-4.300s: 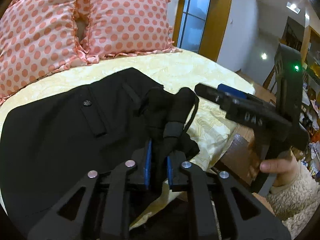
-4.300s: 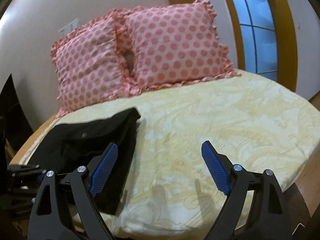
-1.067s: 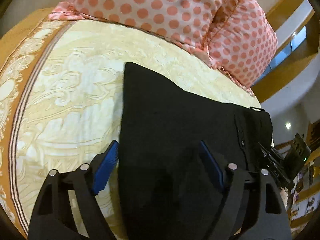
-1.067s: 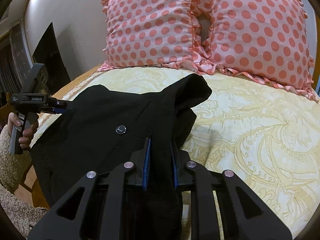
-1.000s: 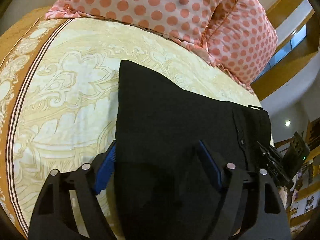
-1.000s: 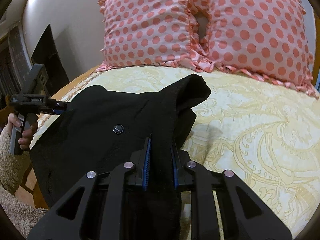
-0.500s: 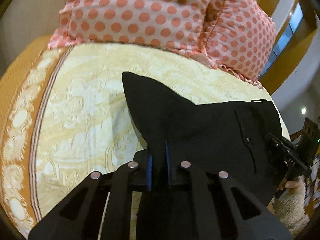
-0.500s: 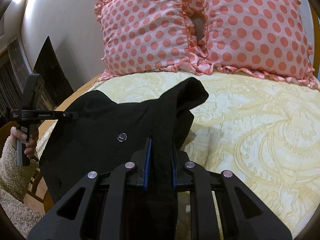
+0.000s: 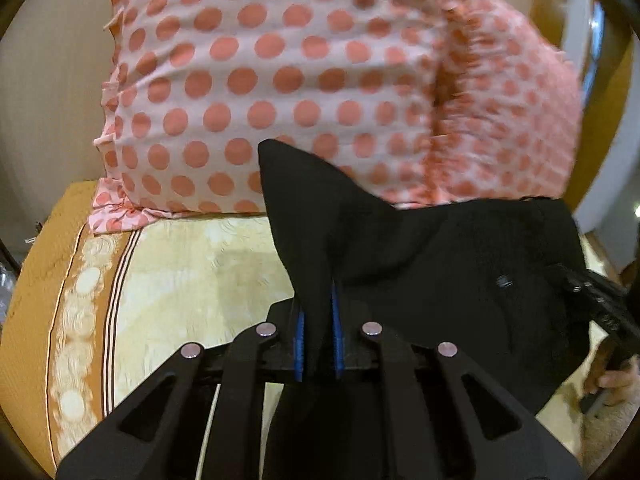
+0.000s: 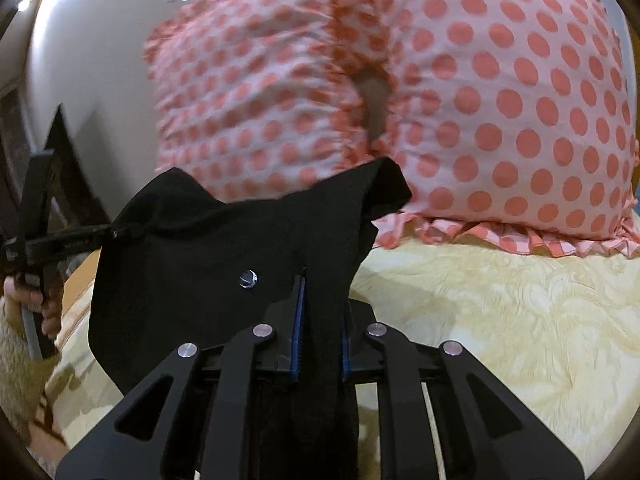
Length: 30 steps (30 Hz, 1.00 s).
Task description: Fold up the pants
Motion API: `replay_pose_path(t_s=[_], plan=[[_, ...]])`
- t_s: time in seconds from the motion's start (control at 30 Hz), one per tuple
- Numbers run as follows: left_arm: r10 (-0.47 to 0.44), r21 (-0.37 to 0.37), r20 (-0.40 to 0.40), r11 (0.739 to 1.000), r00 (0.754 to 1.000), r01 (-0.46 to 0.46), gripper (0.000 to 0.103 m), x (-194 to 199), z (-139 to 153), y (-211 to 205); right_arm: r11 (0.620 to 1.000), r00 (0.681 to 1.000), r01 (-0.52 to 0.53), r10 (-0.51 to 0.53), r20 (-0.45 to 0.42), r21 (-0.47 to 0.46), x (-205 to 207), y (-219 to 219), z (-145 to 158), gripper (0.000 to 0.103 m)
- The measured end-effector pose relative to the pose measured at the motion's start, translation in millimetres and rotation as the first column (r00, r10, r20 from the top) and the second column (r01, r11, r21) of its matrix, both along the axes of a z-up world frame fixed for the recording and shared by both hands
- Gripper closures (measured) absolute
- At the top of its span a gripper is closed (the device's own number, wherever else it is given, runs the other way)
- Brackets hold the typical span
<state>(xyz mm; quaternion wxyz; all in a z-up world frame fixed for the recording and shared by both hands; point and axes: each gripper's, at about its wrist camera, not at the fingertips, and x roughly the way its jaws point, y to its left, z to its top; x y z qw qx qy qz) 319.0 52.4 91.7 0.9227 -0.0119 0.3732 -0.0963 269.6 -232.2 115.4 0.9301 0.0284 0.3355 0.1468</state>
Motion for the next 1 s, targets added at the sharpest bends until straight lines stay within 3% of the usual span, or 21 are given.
replay_pose_path(t_s=[0.13, 0.2, 0.3, 0.33, 0.37, 0.4, 0.43, 0.5, 0.63, 0.83, 0.9, 0.93, 1.0], plan=[[0.058, -0.021, -0.166, 0.998, 0.984, -0.063, 0.086, 38, -45, 10, 0.997, 0.984, 0.071, -0.077, -0.160, -0.043, 31, -5, -42, 0.086], [0.088, 0.003, -0.177, 0.996, 0.980, -0.089, 0.073, 43, -61, 11, 0.993, 0.983, 0.091, -0.102, -0.153, -0.079, 30, -2, -48, 0.083], [0.108, 0.051, -0.140, 0.993, 0.984, -0.102, 0.067, 36, -58, 6, 0.985, 0.978, 0.116, -0.136, -0.156, -0.129, 29, 3, -44, 0.068], [0.118, 0.073, -0.121, 0.991, 0.986, -0.110, 0.066, 32, -54, 4, 0.980, 0.976, 0.130, -0.154, -0.155, -0.153, 26, 3, -41, 0.056], [0.136, 0.104, -0.092, 0.987, 0.986, -0.126, 0.057, 26, -48, 3, 0.972, 0.974, 0.155, -0.181, -0.138, -0.176, 22, 1, -37, 0.050], [0.154, 0.136, -0.053, 0.980, 0.987, -0.145, 0.040, 18, -41, 3, 0.962, 0.972, 0.189, -0.212, -0.104, -0.196, 14, -3, -31, 0.038], [0.163, 0.162, 0.012, 0.973, 0.987, -0.163, 0.031, 3, -31, 1, 0.951, 0.969, 0.229, -0.243, -0.044, -0.207, 1, -6, -22, 0.032], [0.145, 0.148, 0.080, 0.977, 0.986, -0.155, 0.017, -21, -18, -2, 0.944, 0.966, 0.257, -0.254, 0.043, -0.206, -22, -7, -7, 0.032], [0.003, 0.003, 0.044, 1.000, 0.999, -0.003, 0.011, -66, -11, -24, 0.967, 0.991, 0.137, -0.131, 0.041, -0.214, -56, 21, 0, 0.032], [-0.096, -0.026, -0.101, 0.995, 0.990, 0.094, 0.011, -77, -41, -55, 0.960, 0.998, 0.032, -0.044, -0.038, -0.278, -62, 60, -20, 0.032], [-0.107, -0.022, -0.157, 0.994, 0.982, 0.105, 0.011, -73, -55, -59, 0.952, 0.994, 0.023, -0.054, -0.094, -0.304, -57, 63, -31, 0.031], [-0.106, -0.018, -0.191, 0.994, 0.976, 0.104, 0.011, -68, -66, -58, 0.946, 0.984, 0.001, -0.059, -0.169, -0.323, -51, 63, -46, 0.030], [-0.122, -0.022, -0.194, 0.992, 0.973, 0.120, 0.003, -68, -73, -61, 0.957, 0.981, 0.009, -0.065, -0.183, -0.289, -49, 57, -52, 0.028]])
